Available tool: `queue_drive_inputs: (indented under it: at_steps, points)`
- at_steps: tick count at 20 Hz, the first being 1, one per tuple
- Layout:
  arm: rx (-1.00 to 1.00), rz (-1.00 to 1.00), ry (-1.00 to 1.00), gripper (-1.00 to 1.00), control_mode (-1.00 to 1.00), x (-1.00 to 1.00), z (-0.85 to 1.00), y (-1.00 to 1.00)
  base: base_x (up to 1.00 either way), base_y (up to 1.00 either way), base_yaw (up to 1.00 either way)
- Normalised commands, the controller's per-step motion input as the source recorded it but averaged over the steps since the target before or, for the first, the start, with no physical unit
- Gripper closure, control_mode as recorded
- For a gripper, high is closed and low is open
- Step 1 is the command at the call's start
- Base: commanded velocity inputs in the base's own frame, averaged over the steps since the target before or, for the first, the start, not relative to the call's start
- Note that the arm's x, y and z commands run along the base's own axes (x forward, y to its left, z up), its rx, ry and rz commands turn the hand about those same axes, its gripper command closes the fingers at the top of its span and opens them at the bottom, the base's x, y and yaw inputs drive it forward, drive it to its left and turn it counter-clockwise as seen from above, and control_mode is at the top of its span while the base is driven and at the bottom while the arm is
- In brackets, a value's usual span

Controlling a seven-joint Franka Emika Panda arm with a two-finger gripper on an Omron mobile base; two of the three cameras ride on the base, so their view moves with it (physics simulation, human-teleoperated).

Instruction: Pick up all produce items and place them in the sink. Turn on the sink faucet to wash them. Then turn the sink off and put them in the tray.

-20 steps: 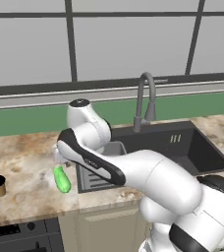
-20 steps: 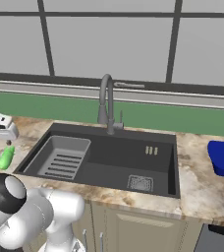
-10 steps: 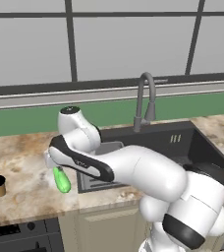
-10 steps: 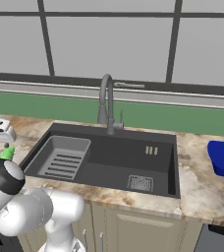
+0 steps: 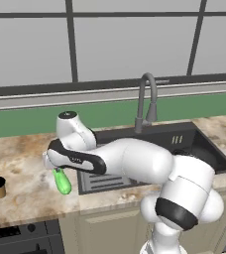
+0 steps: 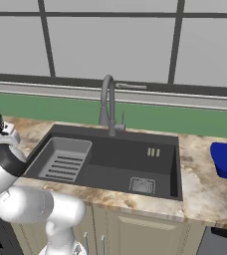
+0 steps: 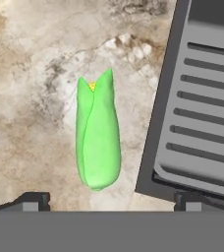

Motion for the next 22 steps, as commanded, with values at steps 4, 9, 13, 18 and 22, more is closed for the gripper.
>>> queue_drive_inputs:
  at_steps: [4, 9, 13, 18, 22]
  points:
    - [-0.01, 0.0, 0.01, -1.0, -1.0, 0.2, -0.26, 0.25, 0.0, 0.0, 0.0]
    - [-0.01, 0.0, 0.0, -1.0, -1.0, 0.06, -0.3, 0.19, 0.0, 0.0, 0.0]
    - [0.0, -0.02, 0.0, -1.0, -1.0, 0.01, -0.3, 0.04, 0.0, 0.0, 0.0]
    - [0.0, -0.04, 0.0, -1.0, -1.0, 0.03, -0.26, 0.0, 0.0, 0.0, 0.0]
    - [-0.02, -0.06, 0.0, -1.0, -1.0, 0.09, -0.23, 0.0, 0.0, 0.0, 0.0]
